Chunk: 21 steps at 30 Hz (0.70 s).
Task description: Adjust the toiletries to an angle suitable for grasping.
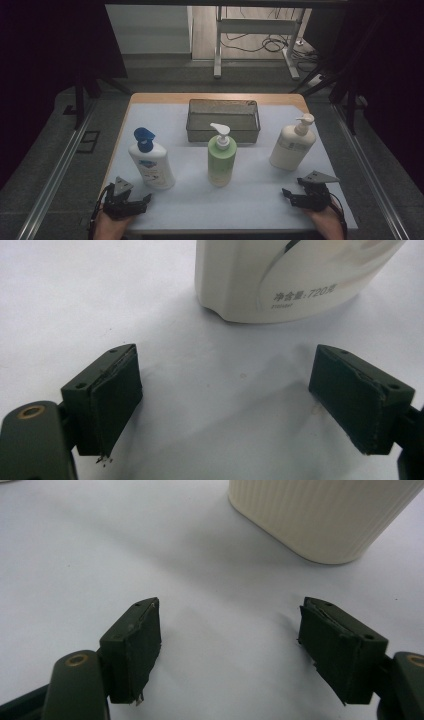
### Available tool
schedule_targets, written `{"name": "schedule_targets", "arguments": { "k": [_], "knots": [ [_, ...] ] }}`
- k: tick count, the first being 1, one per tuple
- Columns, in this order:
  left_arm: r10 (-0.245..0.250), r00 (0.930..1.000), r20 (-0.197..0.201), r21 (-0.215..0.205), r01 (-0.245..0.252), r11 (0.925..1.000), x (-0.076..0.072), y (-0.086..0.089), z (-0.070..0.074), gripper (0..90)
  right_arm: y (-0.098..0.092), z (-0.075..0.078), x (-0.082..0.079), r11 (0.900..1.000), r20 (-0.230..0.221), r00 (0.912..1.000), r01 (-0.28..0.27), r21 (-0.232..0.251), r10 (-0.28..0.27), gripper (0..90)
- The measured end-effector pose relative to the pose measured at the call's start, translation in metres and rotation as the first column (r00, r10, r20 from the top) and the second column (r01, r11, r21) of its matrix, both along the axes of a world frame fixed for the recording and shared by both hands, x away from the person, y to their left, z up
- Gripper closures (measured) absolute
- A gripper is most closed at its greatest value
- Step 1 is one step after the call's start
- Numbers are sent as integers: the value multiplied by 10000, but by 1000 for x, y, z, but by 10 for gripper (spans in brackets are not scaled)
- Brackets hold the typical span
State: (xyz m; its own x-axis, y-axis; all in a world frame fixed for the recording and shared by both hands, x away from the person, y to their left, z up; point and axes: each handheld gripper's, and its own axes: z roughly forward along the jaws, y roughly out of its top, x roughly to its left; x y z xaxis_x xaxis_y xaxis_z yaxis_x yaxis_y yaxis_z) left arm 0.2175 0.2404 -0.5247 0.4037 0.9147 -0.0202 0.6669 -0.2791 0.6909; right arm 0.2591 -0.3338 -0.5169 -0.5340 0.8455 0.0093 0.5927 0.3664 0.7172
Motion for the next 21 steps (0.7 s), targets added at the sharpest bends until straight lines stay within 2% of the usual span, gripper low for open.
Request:
{"name": "schedule_targets", "arguments": {
  "k": [7,10,21],
  "knots": [
    [15,10000,-44,-2,-15,10000,1,0,0,133,0,0,0,10000,-8,10000,-34,-43,34,243],
    [-1,10000,89,-36,1,10000,-1,0,-1,132,0,0,0,10000,-17,10000,-45,-49,45,241],
    [-77,9999,108,-64,77,9999,0,1,-1,130,2,2,1,9997,-188,9996,-214,-142,211,193]
  ]
}}
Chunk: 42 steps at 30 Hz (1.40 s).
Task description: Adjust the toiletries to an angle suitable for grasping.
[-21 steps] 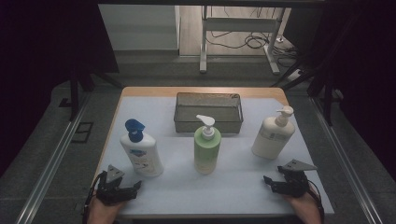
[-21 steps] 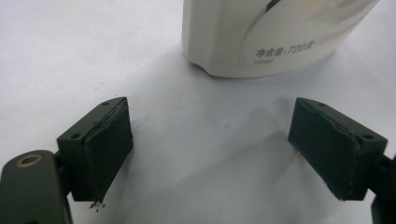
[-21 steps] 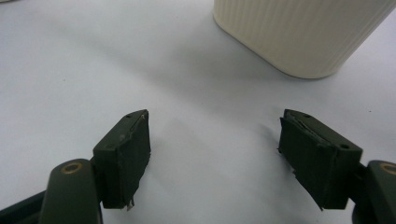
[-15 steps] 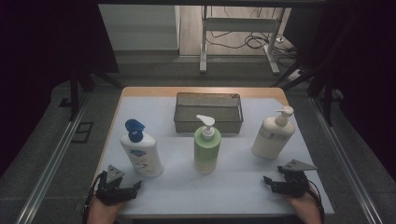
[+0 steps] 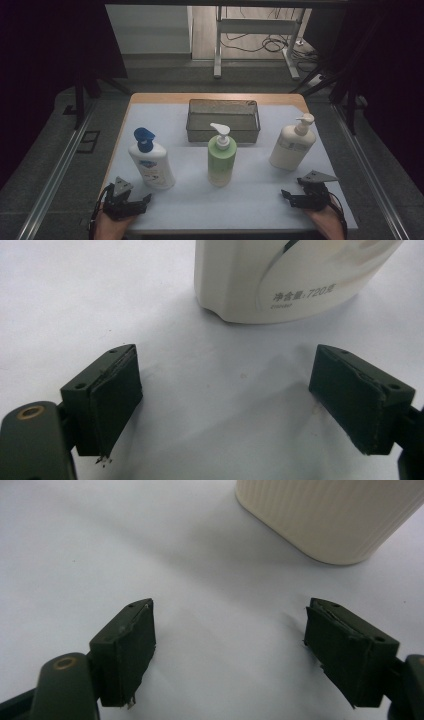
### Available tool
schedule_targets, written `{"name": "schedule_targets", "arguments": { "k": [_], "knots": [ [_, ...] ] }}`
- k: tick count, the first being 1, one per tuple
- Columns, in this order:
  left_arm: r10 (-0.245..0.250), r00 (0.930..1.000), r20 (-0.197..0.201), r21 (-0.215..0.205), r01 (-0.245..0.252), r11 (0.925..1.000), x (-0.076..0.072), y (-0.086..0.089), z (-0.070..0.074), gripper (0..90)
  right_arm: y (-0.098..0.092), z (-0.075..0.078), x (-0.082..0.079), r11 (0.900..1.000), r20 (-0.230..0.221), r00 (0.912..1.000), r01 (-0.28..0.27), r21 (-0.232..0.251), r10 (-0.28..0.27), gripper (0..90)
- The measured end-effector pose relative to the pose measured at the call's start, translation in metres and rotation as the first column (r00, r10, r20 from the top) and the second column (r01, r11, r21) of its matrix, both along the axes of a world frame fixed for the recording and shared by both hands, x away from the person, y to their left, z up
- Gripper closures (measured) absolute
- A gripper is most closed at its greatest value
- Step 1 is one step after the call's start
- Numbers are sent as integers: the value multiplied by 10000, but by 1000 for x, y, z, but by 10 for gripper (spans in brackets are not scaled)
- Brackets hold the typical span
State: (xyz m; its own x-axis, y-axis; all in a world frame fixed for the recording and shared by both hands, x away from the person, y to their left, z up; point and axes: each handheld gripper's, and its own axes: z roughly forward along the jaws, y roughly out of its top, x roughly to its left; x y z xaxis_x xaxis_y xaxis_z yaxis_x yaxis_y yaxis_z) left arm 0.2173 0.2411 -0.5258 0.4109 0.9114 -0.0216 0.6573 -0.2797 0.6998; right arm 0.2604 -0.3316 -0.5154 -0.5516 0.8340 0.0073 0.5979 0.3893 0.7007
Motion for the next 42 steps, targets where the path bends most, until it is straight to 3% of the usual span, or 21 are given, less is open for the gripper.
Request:
{"name": "schedule_targets", "arguments": {
  "k": [9,22,31,34,42],
  "knots": [
    [-15,10000,17,-14,15,10000,0,0,0,130,0,4,1,10000,-292,9996,-51,34,52,171],
    [-7,10000,48,-38,7,10000,0,1,-1,130,-3,13,4,9999,-293,9995,-131,-101,128,147],
    [-9,10000,45,-60,9,10000,0,1,-1,130,-7,20,7,9998,-393,9992,-114,133,119,145],
    [-9,10000,49,-57,9,10000,0,1,-1,129,-8,25,10,9996,-345,9994,-42,282,52,169],
    [-13,10000,48,-64,13,10000,0,1,-1,129,-16,34,15,9995,-146,9998,112,301,-107,372]
  ]
}}
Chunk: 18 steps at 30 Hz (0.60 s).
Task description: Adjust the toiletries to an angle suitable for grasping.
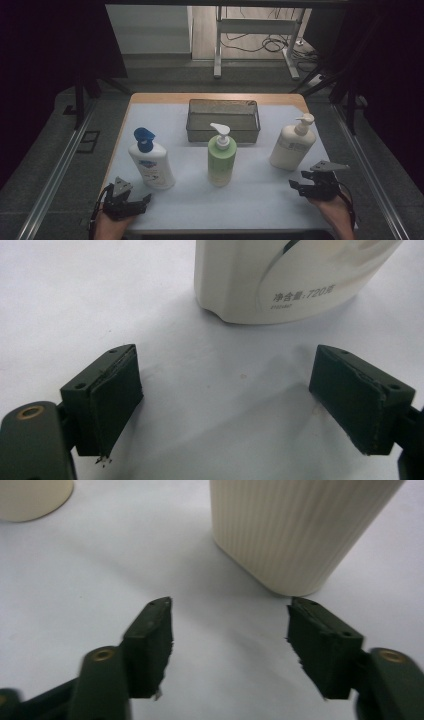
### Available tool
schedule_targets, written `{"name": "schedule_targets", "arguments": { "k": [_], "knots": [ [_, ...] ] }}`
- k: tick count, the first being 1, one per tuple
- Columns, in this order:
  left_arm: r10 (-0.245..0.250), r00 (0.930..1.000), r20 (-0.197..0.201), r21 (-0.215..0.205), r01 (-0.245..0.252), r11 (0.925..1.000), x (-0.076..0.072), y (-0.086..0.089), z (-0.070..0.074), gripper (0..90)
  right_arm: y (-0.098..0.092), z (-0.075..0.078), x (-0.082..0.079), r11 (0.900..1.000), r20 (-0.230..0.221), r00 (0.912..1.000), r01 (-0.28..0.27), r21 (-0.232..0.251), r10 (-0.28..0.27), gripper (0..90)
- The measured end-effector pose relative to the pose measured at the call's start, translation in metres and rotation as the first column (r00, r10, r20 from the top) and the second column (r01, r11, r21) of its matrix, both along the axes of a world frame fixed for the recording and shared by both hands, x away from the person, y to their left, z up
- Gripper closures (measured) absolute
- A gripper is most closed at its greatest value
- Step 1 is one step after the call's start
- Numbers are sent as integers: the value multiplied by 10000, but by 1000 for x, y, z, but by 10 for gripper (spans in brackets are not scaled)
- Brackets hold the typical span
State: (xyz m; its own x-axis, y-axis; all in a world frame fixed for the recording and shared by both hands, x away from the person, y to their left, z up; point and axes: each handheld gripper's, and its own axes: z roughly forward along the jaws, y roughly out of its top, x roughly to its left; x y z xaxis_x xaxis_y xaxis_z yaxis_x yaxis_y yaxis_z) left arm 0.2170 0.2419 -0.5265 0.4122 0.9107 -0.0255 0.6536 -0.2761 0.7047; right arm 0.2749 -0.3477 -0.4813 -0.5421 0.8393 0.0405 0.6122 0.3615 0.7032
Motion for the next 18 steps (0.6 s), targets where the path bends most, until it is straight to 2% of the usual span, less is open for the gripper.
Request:
{"name": "schedule_targets", "arguments": {
  "k": [5,8,10,12,13,17,18],
  "knots": [
    [3,10000,-1,-4,-3,10000,0,0,0,129,-8,3,3,9997,36,9997,245,87,-245,448],
    [2,10000,-4,-5,-2,10000,0,0,0,129,-14,5,6,9993,4,9995,322,194,-322,520],
    [-2,10000,-8,-9,2,10000,0,0,0,129,-18,7,9,9989,7,9993,364,288,-365,604],
    [-4,10000,-8,-8,4,10000,0,0,0,129,-19,8,10,9987,-24,9992,408,298,-407,625],
    [-3,10000,-7,-10,3,10000,0,0,0,129,-21,10,13,9986,65,9989,453,279,-455,688],
    [-2,10000,-3,-14,2,10000,0,0,0,129,-24,12,17,9978,153,9980,610,248,-614,758],
    [-2,10000,-3,-14,2,10000,0,0,0,129,-26,13,20,9968,384,9963,765,242,-774,826]
  ]
}}
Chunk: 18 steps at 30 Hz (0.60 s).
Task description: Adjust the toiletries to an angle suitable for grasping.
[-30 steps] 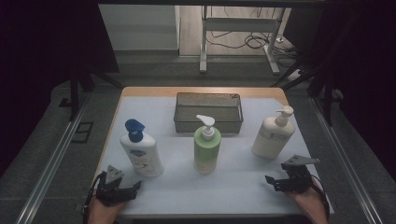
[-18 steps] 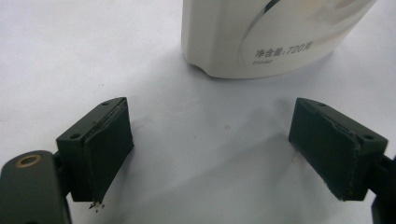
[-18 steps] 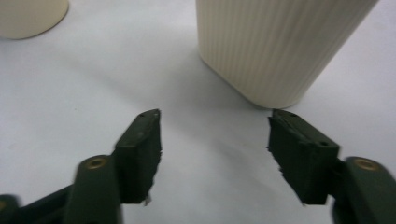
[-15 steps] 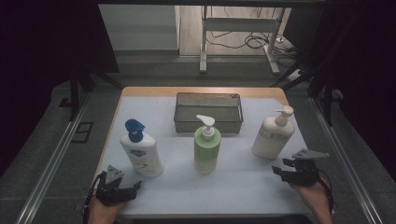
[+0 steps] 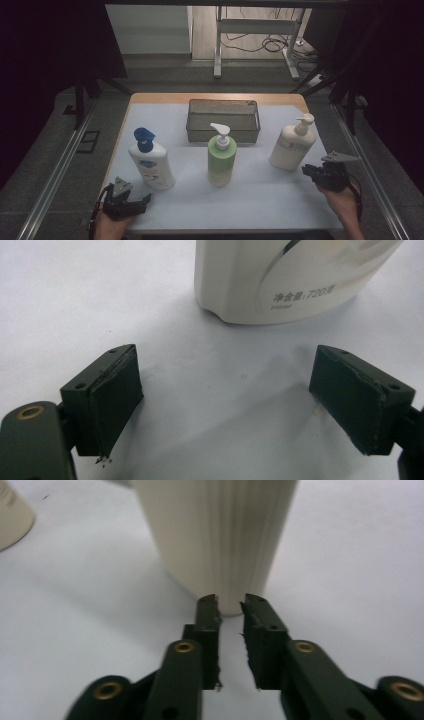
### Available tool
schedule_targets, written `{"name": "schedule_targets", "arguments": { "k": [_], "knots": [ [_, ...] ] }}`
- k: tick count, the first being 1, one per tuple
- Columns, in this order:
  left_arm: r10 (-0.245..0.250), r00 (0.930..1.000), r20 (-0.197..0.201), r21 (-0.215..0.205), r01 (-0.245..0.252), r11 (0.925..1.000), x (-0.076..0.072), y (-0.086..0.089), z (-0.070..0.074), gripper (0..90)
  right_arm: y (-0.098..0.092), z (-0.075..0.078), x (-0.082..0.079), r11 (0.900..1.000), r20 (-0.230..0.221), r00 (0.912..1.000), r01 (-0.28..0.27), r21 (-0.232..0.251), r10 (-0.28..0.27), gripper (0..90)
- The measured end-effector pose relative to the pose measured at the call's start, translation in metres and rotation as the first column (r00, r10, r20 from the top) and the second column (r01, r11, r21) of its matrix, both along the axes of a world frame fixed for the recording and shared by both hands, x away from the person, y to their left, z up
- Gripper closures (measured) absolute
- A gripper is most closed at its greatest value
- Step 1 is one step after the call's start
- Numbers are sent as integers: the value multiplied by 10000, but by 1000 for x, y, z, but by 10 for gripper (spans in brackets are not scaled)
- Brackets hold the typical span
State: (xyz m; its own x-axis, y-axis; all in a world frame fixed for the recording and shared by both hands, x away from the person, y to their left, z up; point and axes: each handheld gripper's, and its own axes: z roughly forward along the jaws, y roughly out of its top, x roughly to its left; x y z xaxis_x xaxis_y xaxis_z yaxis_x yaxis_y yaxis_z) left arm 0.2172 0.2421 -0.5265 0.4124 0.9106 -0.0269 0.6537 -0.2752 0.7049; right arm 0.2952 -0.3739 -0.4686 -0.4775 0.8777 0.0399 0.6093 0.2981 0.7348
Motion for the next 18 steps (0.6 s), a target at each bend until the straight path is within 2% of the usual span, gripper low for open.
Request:
{"name": "schedule_targets", "arguments": {
  "k": [2,3,9,18],
  "knots": [
    [-2,10000,-4,6,2,10000,0,0,0,129,-1,0,1,10000,6,10000,56,29,-56,845],
    [-4,10000,1,-1,4,10000,0,0,0,129,-3,1,5,9998,167,9997,181,27,-182,893],
    [-27,10000,-4,21,27,10000,0,0,0,129,-10,0,21,9988,39,9988,481,73,-481,899],
    [-37,10000,2,28,37,10000,0,0,0,129,-15,-2,40,9981,-66,9983,587,193,-586,898]
  ]
}}
